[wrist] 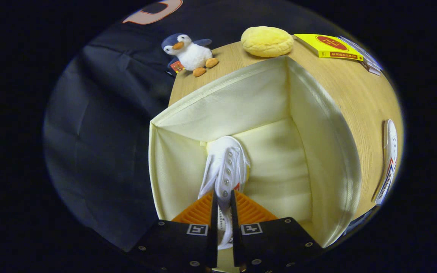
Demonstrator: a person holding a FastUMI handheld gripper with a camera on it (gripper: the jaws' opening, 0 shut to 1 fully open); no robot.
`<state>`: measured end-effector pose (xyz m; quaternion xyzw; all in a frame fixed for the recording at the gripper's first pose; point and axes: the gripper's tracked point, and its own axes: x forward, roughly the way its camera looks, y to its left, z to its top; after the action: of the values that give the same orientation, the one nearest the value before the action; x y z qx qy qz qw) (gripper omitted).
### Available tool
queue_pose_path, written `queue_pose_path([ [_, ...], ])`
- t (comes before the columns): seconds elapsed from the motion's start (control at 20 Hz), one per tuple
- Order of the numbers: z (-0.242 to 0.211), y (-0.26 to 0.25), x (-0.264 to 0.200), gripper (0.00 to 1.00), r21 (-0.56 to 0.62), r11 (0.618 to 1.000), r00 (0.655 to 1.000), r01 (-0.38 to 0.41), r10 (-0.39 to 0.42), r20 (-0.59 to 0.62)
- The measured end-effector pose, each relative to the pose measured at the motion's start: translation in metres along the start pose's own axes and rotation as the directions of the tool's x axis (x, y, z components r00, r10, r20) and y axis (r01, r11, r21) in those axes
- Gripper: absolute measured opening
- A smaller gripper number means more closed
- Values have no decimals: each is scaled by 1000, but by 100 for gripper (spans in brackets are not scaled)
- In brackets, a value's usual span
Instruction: Open the storage box then place both shoes into the box .Put the left shoe in first, then the right shoe, with the right side of both shoes facing outward in a uniform manner.
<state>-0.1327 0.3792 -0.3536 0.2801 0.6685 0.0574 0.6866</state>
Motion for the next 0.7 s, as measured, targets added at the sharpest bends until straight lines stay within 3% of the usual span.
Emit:
queue_pose_path([
  [0.15, 10, 11, -21, 19, 5, 995, 995, -100, 100, 19],
  [0.4, 23, -18, -65, 33, -55, 989, 986, -138, 143, 86],
  [0.7, 37, -77, -122, 61, -83, 984, 963, -158, 172, 210],
])
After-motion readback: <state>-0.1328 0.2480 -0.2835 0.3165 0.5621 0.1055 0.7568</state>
